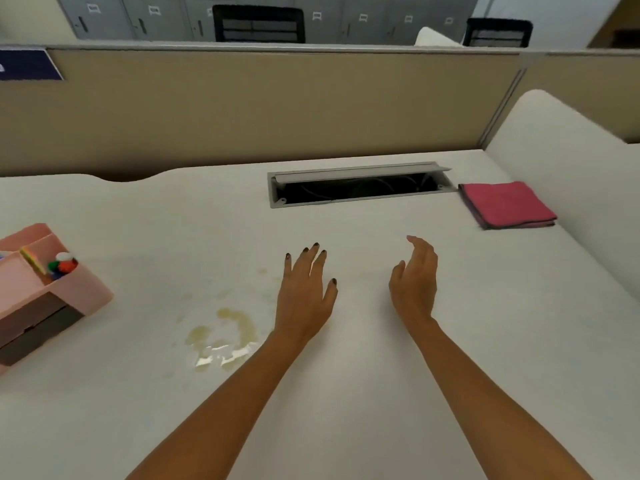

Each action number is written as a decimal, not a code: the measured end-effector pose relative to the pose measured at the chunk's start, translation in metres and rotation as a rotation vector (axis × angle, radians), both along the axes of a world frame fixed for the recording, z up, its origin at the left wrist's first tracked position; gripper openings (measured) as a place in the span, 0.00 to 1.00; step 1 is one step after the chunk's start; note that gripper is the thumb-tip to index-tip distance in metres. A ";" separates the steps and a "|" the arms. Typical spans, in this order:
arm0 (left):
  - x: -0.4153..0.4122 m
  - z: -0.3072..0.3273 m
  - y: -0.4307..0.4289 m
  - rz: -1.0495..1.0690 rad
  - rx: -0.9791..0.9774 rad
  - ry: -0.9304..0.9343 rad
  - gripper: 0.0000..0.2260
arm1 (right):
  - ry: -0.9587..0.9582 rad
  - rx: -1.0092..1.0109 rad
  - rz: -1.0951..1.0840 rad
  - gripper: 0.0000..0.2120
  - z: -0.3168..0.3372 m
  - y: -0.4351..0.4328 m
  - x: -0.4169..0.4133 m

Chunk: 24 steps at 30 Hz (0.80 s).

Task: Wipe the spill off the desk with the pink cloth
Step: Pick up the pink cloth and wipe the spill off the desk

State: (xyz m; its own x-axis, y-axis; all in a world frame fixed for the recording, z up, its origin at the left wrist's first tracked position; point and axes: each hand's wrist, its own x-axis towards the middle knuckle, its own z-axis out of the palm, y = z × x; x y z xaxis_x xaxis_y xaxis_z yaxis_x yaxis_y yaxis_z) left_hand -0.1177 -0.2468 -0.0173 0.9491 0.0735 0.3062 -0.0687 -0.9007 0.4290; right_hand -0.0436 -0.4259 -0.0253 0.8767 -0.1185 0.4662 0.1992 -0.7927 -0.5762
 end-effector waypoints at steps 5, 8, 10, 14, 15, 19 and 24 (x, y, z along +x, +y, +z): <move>0.033 -0.014 -0.052 -0.057 -0.056 0.196 0.29 | 0.022 0.071 -0.233 0.23 -0.001 -0.063 0.035; 0.052 -0.024 -0.070 -0.065 -0.019 0.264 0.30 | 0.029 0.083 -0.300 0.23 -0.002 -0.086 0.059; 0.065 -0.030 -0.079 -0.067 0.017 0.294 0.31 | 0.059 0.078 -0.335 0.23 -0.003 -0.100 0.078; 0.077 -0.044 -0.096 -0.049 0.156 0.303 0.32 | 0.158 0.064 -0.399 0.25 -0.004 -0.133 0.118; 0.078 -0.048 -0.099 -0.033 0.186 0.291 0.33 | 0.185 0.054 -0.409 0.25 -0.007 -0.141 0.128; 0.076 -0.054 -0.100 -0.006 0.229 0.255 0.33 | 0.258 0.008 -0.385 0.25 -0.016 -0.152 0.154; 0.077 -0.056 -0.101 -0.002 0.224 0.258 0.34 | 0.299 -0.067 -0.381 0.24 -0.023 -0.153 0.179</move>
State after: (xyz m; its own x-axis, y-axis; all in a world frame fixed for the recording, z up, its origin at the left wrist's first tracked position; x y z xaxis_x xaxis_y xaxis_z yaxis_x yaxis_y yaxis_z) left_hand -0.0404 -0.3480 -0.0730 0.9975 0.0296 0.0647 0.0144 -0.9744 0.2242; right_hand 0.1358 -0.5791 -0.0478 0.8735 -0.4350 0.2185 -0.2783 -0.8145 -0.5091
